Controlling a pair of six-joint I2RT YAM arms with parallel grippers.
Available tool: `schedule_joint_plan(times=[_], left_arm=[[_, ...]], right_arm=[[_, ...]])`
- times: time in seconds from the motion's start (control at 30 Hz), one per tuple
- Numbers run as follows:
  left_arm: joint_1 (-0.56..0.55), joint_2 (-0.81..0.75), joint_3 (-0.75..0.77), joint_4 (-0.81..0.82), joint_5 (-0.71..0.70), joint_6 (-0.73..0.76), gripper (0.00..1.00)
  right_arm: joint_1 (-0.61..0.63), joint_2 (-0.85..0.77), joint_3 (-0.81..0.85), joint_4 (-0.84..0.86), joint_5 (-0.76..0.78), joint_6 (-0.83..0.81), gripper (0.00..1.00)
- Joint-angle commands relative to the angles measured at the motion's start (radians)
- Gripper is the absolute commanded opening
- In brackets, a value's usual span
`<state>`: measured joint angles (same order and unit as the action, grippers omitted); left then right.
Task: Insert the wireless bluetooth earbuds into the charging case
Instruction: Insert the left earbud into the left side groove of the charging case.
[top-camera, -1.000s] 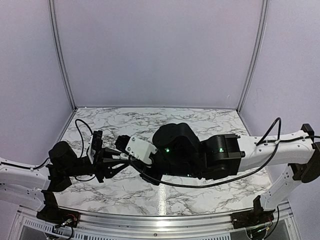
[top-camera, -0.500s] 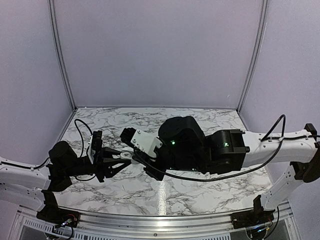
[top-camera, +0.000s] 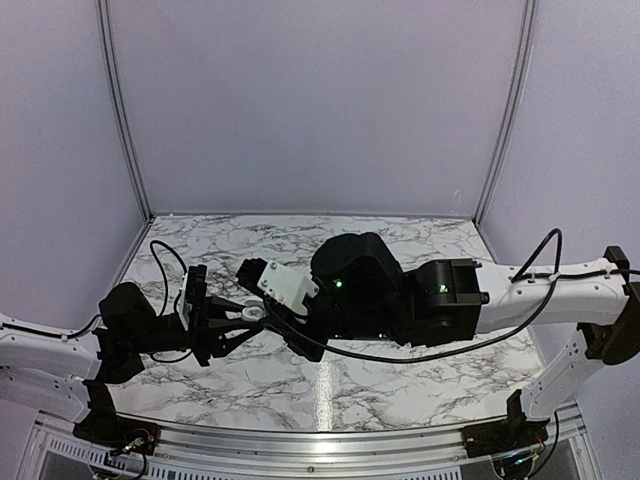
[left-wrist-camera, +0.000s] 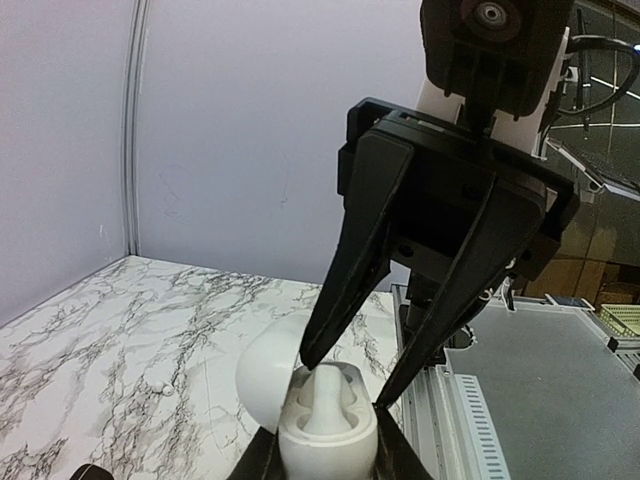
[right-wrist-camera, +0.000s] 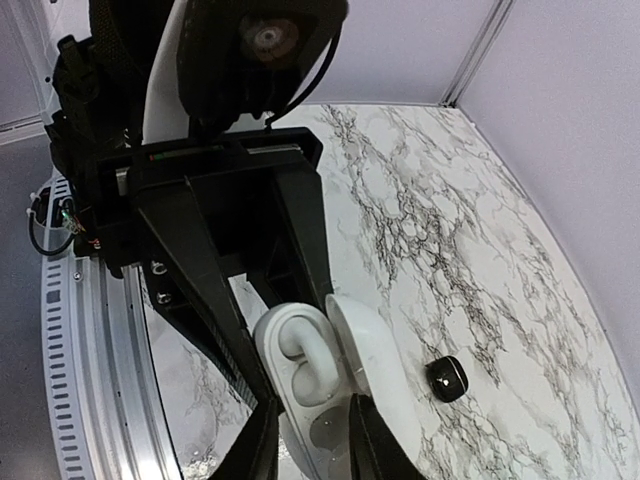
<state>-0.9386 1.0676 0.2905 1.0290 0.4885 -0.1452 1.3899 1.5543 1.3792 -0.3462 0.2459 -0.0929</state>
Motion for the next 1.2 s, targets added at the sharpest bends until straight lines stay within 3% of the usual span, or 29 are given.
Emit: schedule_joint_plan(times=[0.0, 0.73, 1.03, 1.17], left_arm=[[-0.012, -0.006, 0.028, -0.005, 0.004, 0.034, 0.0], [-0.017, -0.031, 0.033, -0.02, -0.046, 0.035, 0.0], [-0.013, -0.062, 0.009, -0.032, -0.085, 0.023, 0.0], [-0.012, -0.063, 0.012, -0.046, -0.087, 0.025, 0.0]], right_arm=[[-0.008, 0.009, 0.026, 0.033, -0.027, 0.005, 0.28], [-0.009, 0.059, 0.03, -0.003, -0.127, -0.015, 0.14], [-0.009, 0.049, 0.038, -0.023, -0.132, 0.0, 0.14], [-0.011, 0.043, 0.04, -0.027, -0.127, 0.005, 0.23]])
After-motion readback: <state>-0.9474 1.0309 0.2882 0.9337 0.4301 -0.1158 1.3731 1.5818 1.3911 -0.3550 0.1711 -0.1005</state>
